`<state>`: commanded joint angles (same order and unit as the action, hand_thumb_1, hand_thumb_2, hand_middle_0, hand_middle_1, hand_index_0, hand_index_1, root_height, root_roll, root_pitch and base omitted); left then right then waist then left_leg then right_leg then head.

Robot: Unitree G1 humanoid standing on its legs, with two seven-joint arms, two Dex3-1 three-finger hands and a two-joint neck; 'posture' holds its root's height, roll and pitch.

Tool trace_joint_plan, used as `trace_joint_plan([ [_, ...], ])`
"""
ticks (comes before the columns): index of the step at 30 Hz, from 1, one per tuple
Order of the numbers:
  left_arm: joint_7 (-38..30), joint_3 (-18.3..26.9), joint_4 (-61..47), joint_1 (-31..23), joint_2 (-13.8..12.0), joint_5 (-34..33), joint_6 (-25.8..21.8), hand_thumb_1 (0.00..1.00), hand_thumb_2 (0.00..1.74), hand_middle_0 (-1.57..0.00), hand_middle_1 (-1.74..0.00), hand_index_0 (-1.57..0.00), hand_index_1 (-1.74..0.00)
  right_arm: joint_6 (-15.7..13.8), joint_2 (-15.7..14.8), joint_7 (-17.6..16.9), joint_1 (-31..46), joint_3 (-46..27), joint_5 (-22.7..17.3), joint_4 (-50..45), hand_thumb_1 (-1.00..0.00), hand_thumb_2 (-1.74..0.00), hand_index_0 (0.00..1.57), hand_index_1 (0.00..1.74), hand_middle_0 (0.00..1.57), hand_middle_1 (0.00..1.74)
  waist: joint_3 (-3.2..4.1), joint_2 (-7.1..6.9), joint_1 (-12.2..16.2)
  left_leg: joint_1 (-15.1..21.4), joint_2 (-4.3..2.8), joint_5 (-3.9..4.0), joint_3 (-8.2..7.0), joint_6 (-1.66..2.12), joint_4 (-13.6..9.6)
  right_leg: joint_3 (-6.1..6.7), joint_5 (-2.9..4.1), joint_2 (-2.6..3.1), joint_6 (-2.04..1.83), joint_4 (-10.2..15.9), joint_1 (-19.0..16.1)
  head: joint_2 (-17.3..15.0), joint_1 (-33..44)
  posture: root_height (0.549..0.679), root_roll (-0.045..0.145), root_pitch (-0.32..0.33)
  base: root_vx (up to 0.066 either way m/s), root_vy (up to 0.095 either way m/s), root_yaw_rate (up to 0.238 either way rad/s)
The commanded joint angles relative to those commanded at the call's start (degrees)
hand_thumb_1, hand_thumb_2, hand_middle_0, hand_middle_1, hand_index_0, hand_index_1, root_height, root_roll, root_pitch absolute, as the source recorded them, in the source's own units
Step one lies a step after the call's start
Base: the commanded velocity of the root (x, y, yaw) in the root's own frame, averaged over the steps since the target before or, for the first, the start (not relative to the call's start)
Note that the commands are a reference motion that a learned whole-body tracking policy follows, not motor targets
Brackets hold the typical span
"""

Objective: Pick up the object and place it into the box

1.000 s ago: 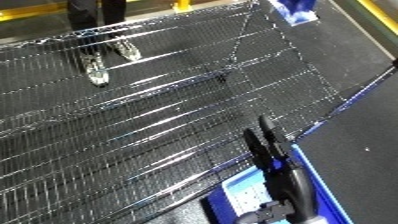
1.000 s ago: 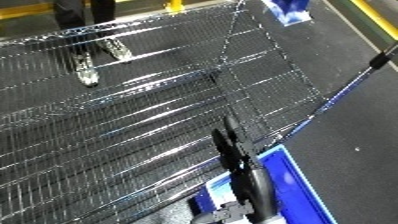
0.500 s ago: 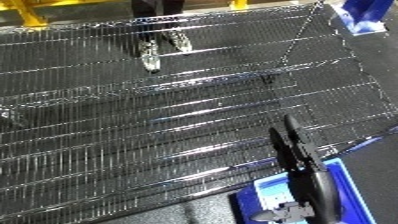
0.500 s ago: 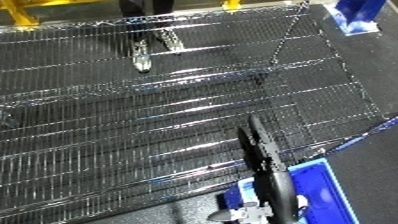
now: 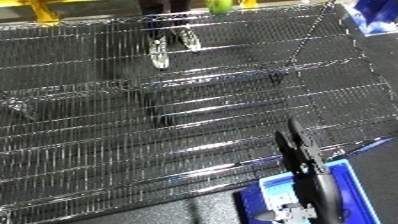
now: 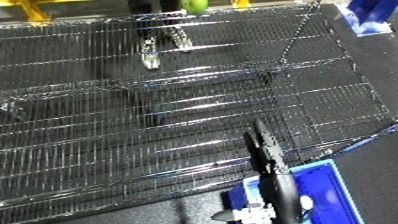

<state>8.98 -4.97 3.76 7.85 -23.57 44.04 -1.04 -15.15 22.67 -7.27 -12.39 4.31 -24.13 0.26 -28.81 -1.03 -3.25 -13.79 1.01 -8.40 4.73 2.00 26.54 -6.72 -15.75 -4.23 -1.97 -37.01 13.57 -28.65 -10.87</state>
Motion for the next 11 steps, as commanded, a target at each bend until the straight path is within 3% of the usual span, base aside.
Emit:
trace_joint_plan([
  [4, -0.06, 0.11, -0.18, -0.3, -0.06, -0.16, 0.1, 1.0, 1.74, -1.57, -1.74, -1.57, -1.74, -0.09, 0.09, -0.33, 0.59, -0.01, 0.71, 0.34, 0.0, 0.0, 0.0, 0.0, 0.0, 0.0, -0.12, 0.04, 0.08, 0.02, 0.12, -0.12, -0.08, -0.08, 0.19, 0.12, 0.05, -0.21, -0.17, -0.16, 0.07, -0.05, 0.11, 0.657, 0.049, -0.06, 0.024, 0.016, -0.001],
  [11, -0.19, 0.25, -0.09, -0.45, -0.13, -0.41, 0.04, 1.0, 1.74, -1.57, -1.74, -1.57, -1.74, -0.41, 0.38, -1.42, 0.73, 0.25, 2.37, 1.2, 0.0, 0.0, 0.0, 0.0, 0.0, 0.0, -0.4, 0.14, 0.18, -0.05, 0.34, -0.3, -0.23, -0.22, 0.39, 0.34, 0.12, -0.53, -0.47, -0.58, 0.55, 0.09, 0.08, 0.656, 0.049, -0.06, 0.005, 0.013, -0.005],
])
